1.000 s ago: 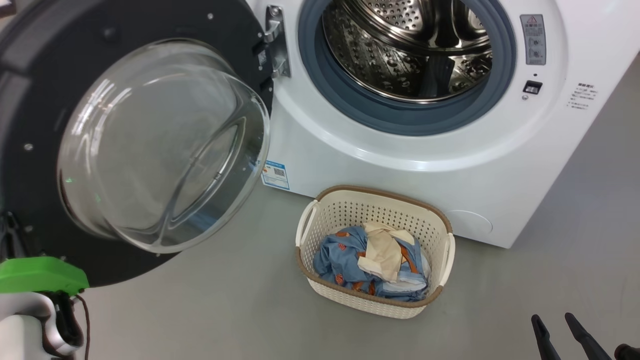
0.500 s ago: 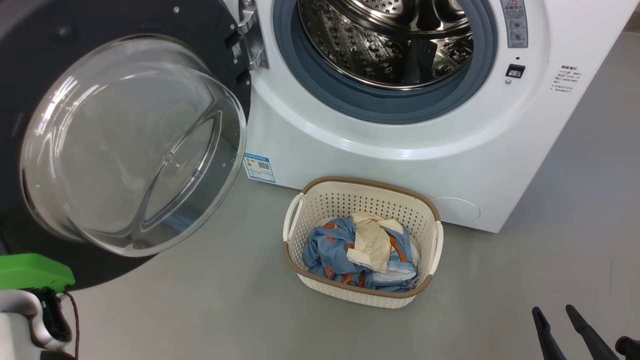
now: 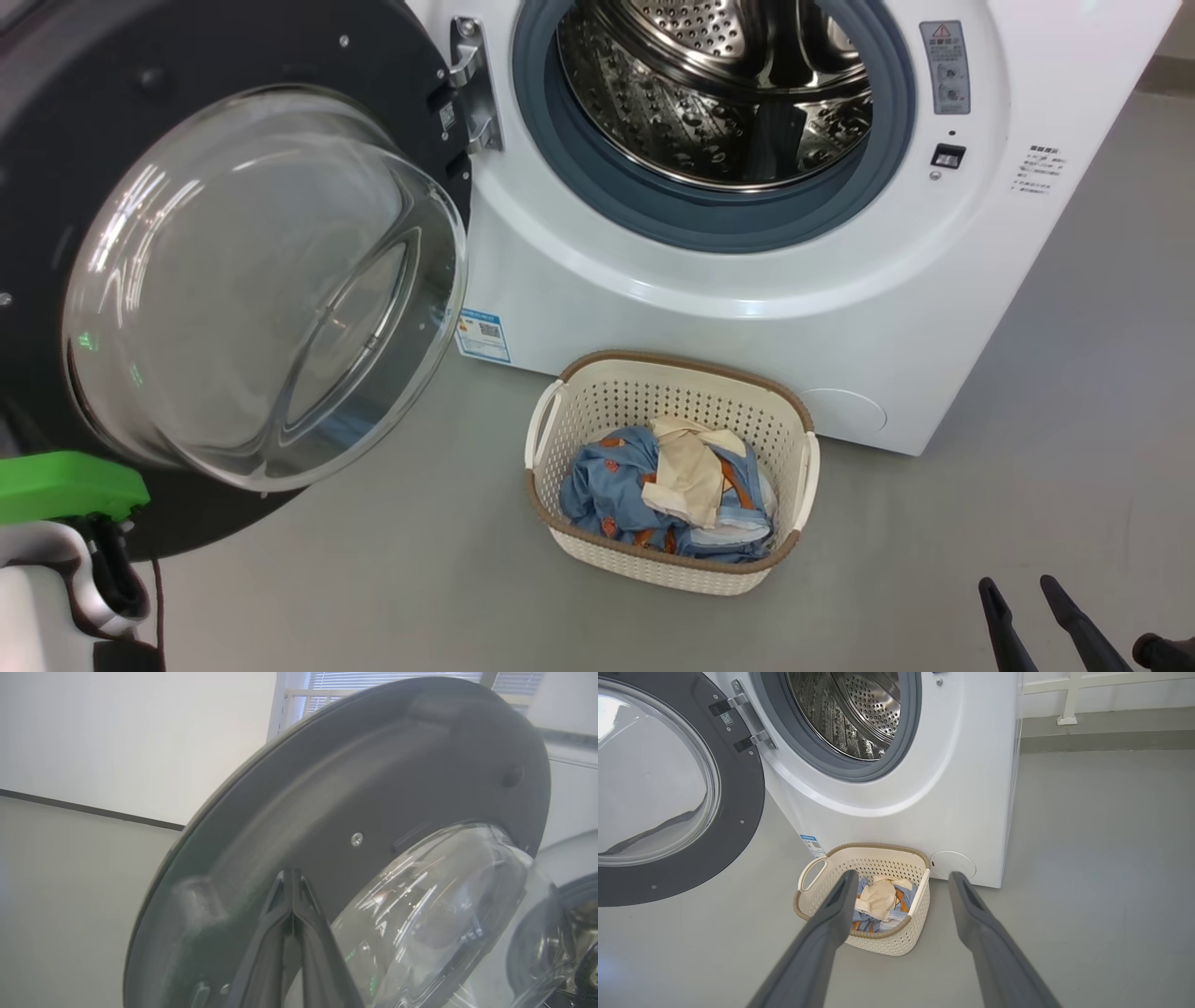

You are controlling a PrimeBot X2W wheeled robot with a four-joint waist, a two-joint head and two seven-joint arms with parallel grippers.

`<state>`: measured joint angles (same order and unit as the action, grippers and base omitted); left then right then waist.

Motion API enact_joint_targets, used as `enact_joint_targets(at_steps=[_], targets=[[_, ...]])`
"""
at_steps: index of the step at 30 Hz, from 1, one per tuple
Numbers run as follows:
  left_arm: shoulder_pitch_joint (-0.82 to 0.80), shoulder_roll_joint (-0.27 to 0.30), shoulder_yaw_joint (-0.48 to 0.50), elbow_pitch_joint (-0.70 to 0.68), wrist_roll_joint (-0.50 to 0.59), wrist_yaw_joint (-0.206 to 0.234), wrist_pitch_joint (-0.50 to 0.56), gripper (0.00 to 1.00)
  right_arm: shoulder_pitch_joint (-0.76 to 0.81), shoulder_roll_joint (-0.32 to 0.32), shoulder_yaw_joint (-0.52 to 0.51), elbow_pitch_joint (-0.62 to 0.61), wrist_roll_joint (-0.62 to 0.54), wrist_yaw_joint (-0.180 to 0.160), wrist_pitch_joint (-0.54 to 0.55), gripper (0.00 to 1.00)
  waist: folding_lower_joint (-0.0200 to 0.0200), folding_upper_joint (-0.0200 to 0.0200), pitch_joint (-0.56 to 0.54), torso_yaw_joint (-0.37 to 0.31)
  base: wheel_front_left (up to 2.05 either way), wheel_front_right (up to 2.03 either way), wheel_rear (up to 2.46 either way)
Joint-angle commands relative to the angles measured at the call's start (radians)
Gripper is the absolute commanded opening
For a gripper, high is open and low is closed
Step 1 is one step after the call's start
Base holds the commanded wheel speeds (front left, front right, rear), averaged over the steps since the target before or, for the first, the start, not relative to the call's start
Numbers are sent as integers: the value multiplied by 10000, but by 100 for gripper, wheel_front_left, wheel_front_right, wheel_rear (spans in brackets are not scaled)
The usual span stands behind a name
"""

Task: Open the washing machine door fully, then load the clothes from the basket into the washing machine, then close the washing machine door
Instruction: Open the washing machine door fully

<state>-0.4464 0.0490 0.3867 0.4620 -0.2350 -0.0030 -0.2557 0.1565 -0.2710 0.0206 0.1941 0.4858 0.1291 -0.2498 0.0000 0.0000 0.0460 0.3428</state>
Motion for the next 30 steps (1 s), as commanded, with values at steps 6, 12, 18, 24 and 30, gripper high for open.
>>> enact_joint_targets(at_steps=[6,12,18,24,30], targets=[[450,110,-529,-1565,-166,-476,-32,100,-351,-5,267,-182,45,16,-120,100,0,0,-272,-317,0,0,0],[1340,24,-2004,-3230,-812,-873,151,100,-366,119,292,-236,-15,16,-120,100,0,0,-416,-843,0,0,0],[2480,16,-3546,-3871,-1065,-1022,130,100,-434,225,289,-346,-103,16,-120,100,0,0,-479,-1508,0,0,0],[3262,42,-4312,-3219,-1216,-1191,13,100,-534,240,338,-385,-139,16,-120,100,0,0,-498,-2162,0,0,0],[3947,179,-4453,-3127,-1054,-1258,-54,100,-564,249,407,-449,-160,16,-120,100,0,0,-494,-2733,0,0,0]])
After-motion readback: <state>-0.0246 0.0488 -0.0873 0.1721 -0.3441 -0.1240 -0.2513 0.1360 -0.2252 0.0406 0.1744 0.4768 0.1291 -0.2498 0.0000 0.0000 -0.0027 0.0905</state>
